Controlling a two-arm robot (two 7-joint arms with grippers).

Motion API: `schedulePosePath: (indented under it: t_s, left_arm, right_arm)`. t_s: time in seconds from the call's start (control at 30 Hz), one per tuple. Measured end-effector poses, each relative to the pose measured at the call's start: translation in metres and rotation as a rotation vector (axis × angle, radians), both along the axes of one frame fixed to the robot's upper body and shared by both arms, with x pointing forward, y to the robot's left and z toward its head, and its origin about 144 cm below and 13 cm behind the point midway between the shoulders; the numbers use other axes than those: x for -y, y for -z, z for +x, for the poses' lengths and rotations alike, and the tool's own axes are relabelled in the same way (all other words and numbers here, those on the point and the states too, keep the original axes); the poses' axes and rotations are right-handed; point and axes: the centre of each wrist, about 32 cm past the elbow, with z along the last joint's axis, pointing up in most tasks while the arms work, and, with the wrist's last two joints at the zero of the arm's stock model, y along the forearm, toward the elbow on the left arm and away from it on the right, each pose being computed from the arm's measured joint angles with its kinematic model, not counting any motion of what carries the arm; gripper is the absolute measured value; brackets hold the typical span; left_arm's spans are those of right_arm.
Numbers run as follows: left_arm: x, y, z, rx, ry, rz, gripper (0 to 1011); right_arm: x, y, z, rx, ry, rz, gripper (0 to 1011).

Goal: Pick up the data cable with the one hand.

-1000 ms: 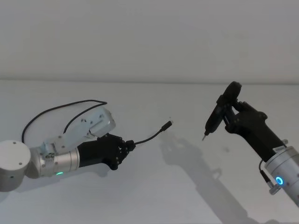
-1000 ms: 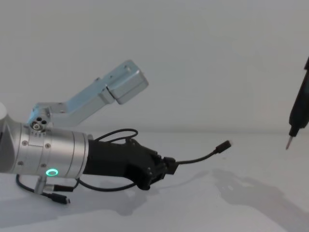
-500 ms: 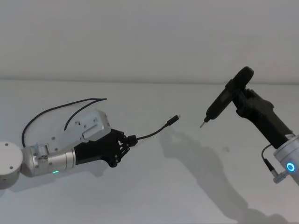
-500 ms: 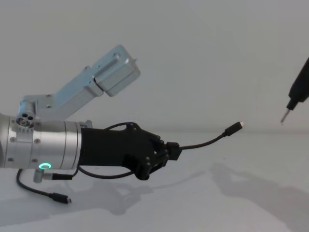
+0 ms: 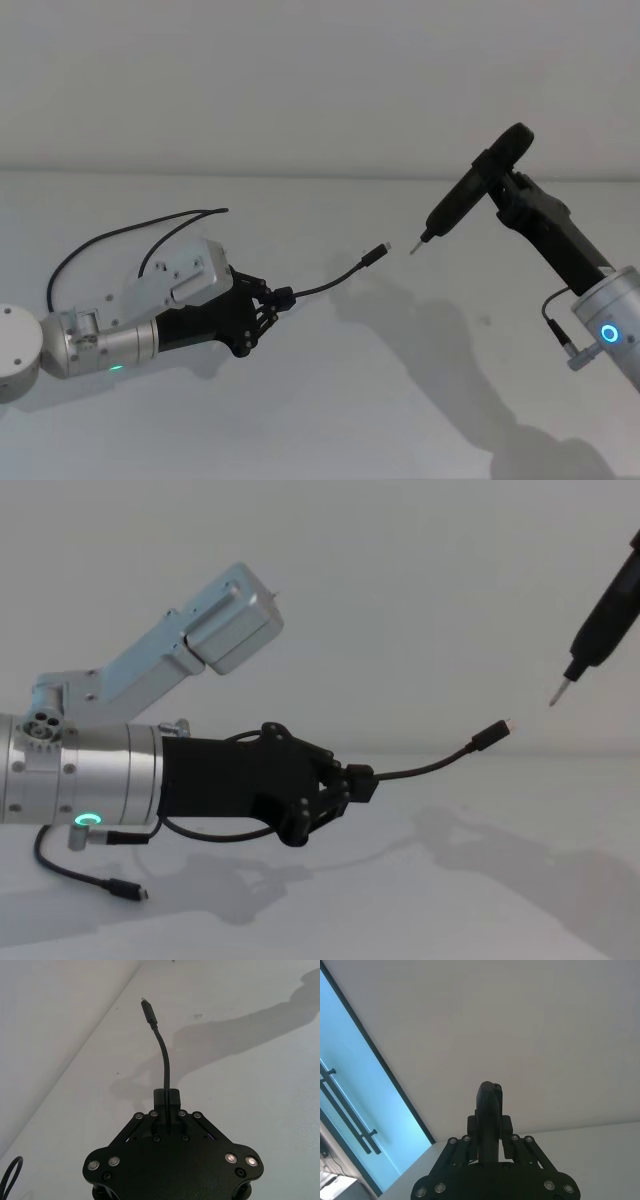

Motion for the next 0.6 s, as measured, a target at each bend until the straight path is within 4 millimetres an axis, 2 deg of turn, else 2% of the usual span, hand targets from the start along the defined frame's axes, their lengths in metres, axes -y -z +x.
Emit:
schedulePosePath:
  t_s: [0.6]
  left_arm:
    - [-0.001, 0.0, 0.0, 0.016, 0.01, -0.003, 41]
  right_arm:
    - [-0.007, 0.004, 0.019, -0.023, -0.026, 0.027, 275]
